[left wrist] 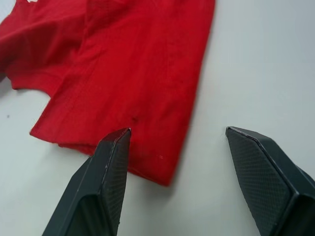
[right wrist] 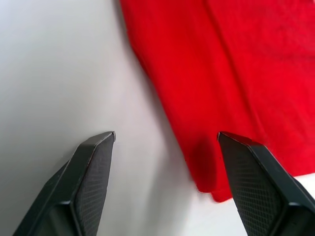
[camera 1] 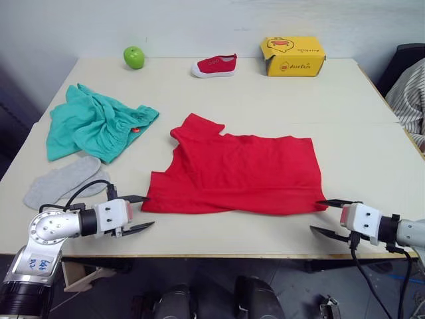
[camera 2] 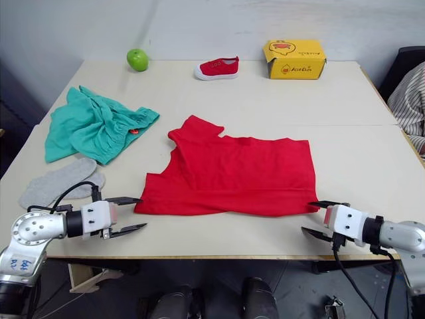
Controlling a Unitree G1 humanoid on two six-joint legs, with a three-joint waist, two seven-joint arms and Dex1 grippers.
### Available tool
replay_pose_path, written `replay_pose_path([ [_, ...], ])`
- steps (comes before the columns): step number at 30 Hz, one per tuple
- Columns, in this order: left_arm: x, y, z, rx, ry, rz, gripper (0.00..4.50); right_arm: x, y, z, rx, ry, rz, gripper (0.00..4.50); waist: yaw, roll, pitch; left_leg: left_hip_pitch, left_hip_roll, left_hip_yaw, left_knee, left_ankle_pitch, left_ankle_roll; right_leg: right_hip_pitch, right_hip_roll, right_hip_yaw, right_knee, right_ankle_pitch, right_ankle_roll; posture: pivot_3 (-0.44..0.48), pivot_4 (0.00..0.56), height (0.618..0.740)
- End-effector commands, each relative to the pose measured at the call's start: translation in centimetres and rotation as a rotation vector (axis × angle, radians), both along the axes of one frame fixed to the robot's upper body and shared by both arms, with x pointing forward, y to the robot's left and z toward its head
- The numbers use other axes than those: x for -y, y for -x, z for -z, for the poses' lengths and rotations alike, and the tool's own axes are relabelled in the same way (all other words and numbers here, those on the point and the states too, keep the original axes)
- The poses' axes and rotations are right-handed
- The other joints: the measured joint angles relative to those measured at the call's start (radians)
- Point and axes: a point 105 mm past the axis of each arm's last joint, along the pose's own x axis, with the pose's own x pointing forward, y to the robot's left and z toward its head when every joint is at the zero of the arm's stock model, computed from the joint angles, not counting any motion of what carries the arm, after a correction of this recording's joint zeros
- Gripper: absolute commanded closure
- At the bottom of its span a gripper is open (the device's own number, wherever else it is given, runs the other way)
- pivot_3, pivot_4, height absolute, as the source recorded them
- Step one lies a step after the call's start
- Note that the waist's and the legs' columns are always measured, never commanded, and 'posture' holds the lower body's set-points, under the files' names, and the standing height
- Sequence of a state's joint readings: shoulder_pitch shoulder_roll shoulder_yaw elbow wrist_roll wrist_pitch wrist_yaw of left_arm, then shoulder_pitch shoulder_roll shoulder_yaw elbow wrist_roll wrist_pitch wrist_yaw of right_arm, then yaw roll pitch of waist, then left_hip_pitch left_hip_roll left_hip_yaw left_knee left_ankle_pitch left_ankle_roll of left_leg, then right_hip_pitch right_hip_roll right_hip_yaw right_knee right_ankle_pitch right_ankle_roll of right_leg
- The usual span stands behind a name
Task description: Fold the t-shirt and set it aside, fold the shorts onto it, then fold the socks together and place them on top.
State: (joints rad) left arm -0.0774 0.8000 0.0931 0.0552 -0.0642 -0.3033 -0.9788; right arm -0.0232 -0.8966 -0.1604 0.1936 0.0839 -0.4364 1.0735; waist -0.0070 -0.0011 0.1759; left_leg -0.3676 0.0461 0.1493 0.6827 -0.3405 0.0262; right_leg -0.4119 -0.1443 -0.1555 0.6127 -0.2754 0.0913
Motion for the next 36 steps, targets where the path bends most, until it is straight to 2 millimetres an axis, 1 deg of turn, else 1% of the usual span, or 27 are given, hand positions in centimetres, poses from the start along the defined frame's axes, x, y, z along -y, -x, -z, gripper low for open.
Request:
replay_pose_path([
  [1,-0.5,-1.1,0.9,0.015,-0.073,-0.047,1.26,1.3,-1.1,0.8,0.019,0.082,0.044,1.09,0.0,-0.001,0.0,0.001,0.0,0.0,0.0,0.0,0.0,0.001,0.0,0.0,0.0,0.0,0.0,0.0,0.15,0.74],
  [2,-0.5,-1.3,1.0,0.016,-0.081,-0.047,1.26,1.5,-1.4,0.9,0.018,0.091,0.046,1.26,0.0,-0.001,-0.001,0.002,-0.001,0.0,0.0,0.0,0.001,0.002,-0.001,0.0,0.0,0.001,0.001,0.0,0.15,0.74],
  [4,-0.6,-1.6,1.3,0.013,-0.103,-0.053,1.68,1.5,-1.7,1.0,0.022,0.107,0.035,1.69,0.0,-0.001,-0.001,0.004,0.0,0.0,0.0,0.001,0.001,0.004,-0.002,0.001,0.001,0.001,0.001,0.0,0.15,0.74],
  [5,-0.7,-1.7,1.4,0.011,-0.114,-0.05,1.9,1.5,-1.8,1.0,0.02,0.114,0.029,2.0,0.0,-0.001,-0.001,0.006,0.0,0.0,0.0,0.0,0.001,0.005,-0.003,0.001,0.001,0.001,0.001,0.0,0.15,0.74],
  [9,-0.5,-1.6,1.7,-0.008,-0.13,-0.02,3.22,1.8,-2.0,0.9,0.018,0.124,0.013,3.41,0.002,-0.001,-0.001,0.008,0.0,0.0,0.0,0.0,0.001,0.006,-0.005,0.002,0.001,0.001,0.001,0.0,0.15,0.74],
  [12,-0.5,-1.0,1.9,-0.017,-0.138,0.004,4.24,2.0,-1.9,0.7,0.014,0.119,0.007,4.49,0.002,-0.001,-0.001,0.008,0.0,0.0,0.0,0.0,0.001,0.006,-0.005,0.002,0.001,0.001,0.0,0.0,0.15,0.74],
  [13,-0.5,-0.8,1.9,-0.015,-0.144,0.011,4.48,2.1,-1.8,0.6,0.008,0.11,0.004,4.5,0.001,-0.001,-0.001,0.008,0.001,0.0,0.0,0.0,0.0,0.006,-0.005,0.002,0.001,0.001,0.0,0.0,0.15,0.74],
  [17,-0.7,0.3,1.8,-0.019,-0.148,0.034,4.48,2.3,-1.3,0.4,-0.009,0.102,-0.006,4.5,0.001,0.0,-0.001,0.008,0.002,0.001,-0.001,-0.001,-0.001,0.005,-0.005,0.002,0.001,0.0,-0.001,0.0,0.15,0.74],
  [19,-0.6,0.6,1.2,0.019,-0.125,0.035,4.48,2.7,-1.2,0.1,-0.006,0.114,0.0,4.5,-0.001,0.0,-0.001,0.008,0.002,0.001,-0.002,-0.001,-0.002,0.005,-0.005,0.002,0.001,-0.001,-0.002,0.0,0.15,0.74],
  [20,-0.6,1.2,0.9,0.032,-0.116,0.047,4.48,2.9,-1.0,-0.1,-0.01,0.11,0.003,4.5,-0.003,0.001,0.0,0.008,0.002,0.001,-0.002,-0.001,-0.002,0.004,-0.005,0.002,0.001,-0.001,-0.002,0.0,0.15,0.74],
  [23,-0.4,2.8,0.6,0.048,-0.098,0.071,4.48,3.0,-0.1,-0.1,-0.051,0.092,-0.019,4.5,-0.006,0.001,0.0,0.007,0.003,0.002,-0.003,-0.002,-0.001,0.004,-0.005,0.002,-0.001,-0.001,-0.002,0.0,0.15,0.74],
  [25,-0.6,3.5,0.6,0.047,-0.097,0.069,4.48,2.8,0.7,0.2,-0.085,0.081,-0.041,4.5,-0.007,0.0,0.0,0.007,0.003,0.002,-0.002,-0.002,-0.001,0.004,-0.005,0.002,-0.001,-0.001,-0.002,0.0,0.15,0.74],
  [30,-0.5,6.0,0.8,0.025,-0.075,0.061,4.48,2.6,2.9,1.2,-0.153,0.077,-0.082,4.5,-0.001,0.0,0.0,0.006,0.003,0.002,-0.002,-0.004,0.0,0.004,-0.005,0.002,-0.002,-0.001,-0.002,0.0,0.15,0.74],
  [33,-0.4,7.0,1.0,0.014,-0.074,0.048,4.48,2.4,3.7,1.6,-0.168,0.071,-0.084,4.5,0.004,0.0,0.0,0.006,0.004,0.001,-0.002,-0.005,0.0,0.003,-0.005,0.002,-0.003,-0.001,-0.002,0.0,0.15,0.74],
  [36,-0.9,7.7,1.4,0.0,-0.081,0.003,4.48,2.0,4.6,1.9,-0.187,0.062,-0.088,4.5,0.006,0.0,0.0,0.006,0.004,0.001,-0.002,-0.005,-0.001,0.003,-0.004,0.004,-0.003,-0.001,-0.003,0.0,0.15,0.74],
])
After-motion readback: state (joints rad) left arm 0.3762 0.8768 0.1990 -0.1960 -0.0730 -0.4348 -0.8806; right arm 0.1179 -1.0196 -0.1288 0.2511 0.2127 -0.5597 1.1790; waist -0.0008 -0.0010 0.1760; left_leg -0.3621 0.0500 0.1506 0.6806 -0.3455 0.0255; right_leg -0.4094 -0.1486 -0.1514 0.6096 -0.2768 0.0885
